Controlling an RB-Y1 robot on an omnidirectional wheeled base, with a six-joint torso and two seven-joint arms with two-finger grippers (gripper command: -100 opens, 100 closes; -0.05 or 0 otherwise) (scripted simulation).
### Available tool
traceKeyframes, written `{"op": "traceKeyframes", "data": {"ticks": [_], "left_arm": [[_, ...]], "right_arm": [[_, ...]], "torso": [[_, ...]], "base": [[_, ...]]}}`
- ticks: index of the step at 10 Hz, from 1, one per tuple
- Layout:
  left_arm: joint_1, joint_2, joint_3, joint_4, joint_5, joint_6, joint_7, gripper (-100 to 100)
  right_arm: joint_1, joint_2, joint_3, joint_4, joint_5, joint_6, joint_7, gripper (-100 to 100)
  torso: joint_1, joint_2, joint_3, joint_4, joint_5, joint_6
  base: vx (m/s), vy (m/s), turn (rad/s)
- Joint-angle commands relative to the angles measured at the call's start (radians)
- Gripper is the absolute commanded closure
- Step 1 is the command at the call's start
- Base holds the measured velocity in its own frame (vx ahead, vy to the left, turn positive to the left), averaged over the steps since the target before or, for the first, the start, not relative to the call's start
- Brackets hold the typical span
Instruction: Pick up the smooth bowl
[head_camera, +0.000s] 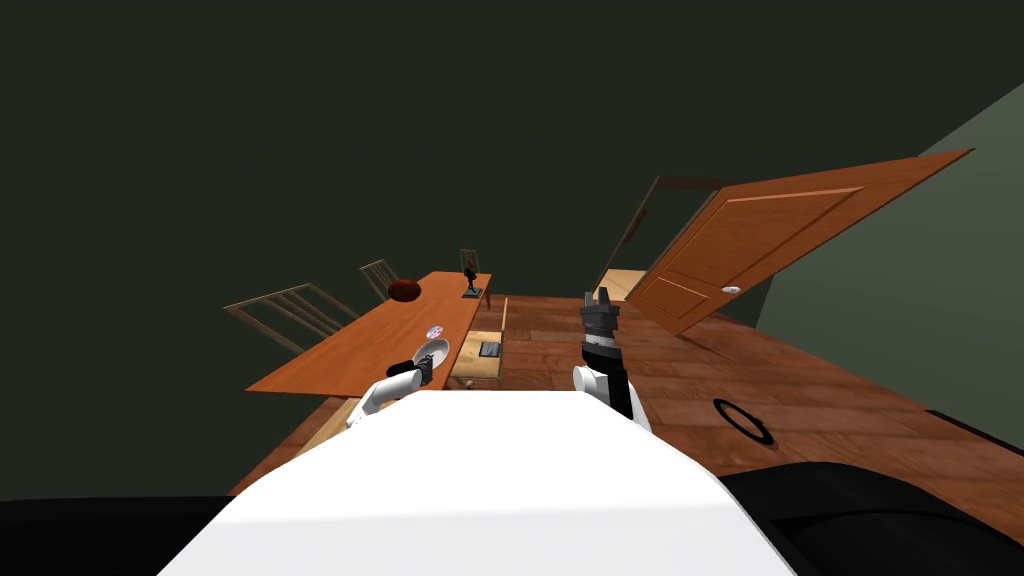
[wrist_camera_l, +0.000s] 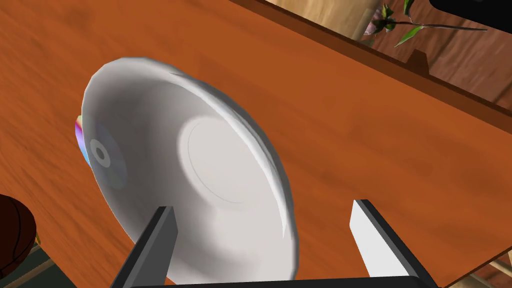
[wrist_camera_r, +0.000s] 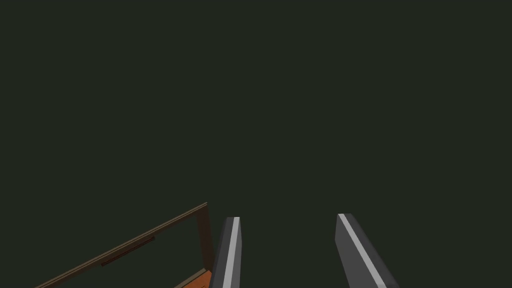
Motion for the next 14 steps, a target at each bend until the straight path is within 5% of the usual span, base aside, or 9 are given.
{"op": "traceKeyframes", "data": {"ticks": [1,5,6,10,11,12,14], "left_arm": [[-0.01,0.004,0.003,0.039,0.005,-0.029,0.001,-100],[-0.025,0.008,0.007,0.084,0.008,-0.056,0.004,-100],[-0.026,0.008,0.007,0.087,0.009,-0.059,0.004,100],[-0.023,0.008,0.008,0.09,0.008,-0.054,0.005,100],[-0.023,0.008,0.008,0.09,0.008,-0.054,0.005,0],[-0.014,0.005,0.004,0.053,0.006,-0.038,0.002,100],[-0.003,0.001,0.001,0.013,0.002,-0.011,0.0,100]], "right_arm": [[0.0,0.0,0.0,0.0,0.0,0.0,0.0,0],[0.0,0.0,0.0,0.0,0.0,0.0,0.0,0],[0.0,0.0,0.0,0.0,0.0,0.0,0.0,0],[0.0,0.0,0.0,0.0,0.0,0.0,0.0,0],[0.0,0.0,0.0,0.0,0.0,0.0,0.0,0],[0.0,0.0,0.0,0.0,0.0,0.0,0.0,0],[0.0,0.0,0.0,0.0,0.0,0.0,0.0,0]], "torso": [[0.0,0.0,0.0,0.0,0.0,0.0],[0.002,0.0,0.0,0.0,0.001,0.0],[0.001,0.0,0.0,0.0,0.0,0.0],[0.0,0.002,0.002,0.002,0.0,0.001],[0.0,0.002,0.002,0.002,0.0,0.001],[0.0,0.002,0.002,0.003,0.0,0.001],[-0.002,0.002,0.002,0.002,-0.001,0.001]], "base": [[-0.006,0.02,-0.061],[0.002,0.023,-0.041],[0.0,0.0,0.0],[-0.001,0.0,0.003],[0.0,0.0,0.0],[0.001,-0.009,0.065],[0.001,-0.018,0.066]]}}
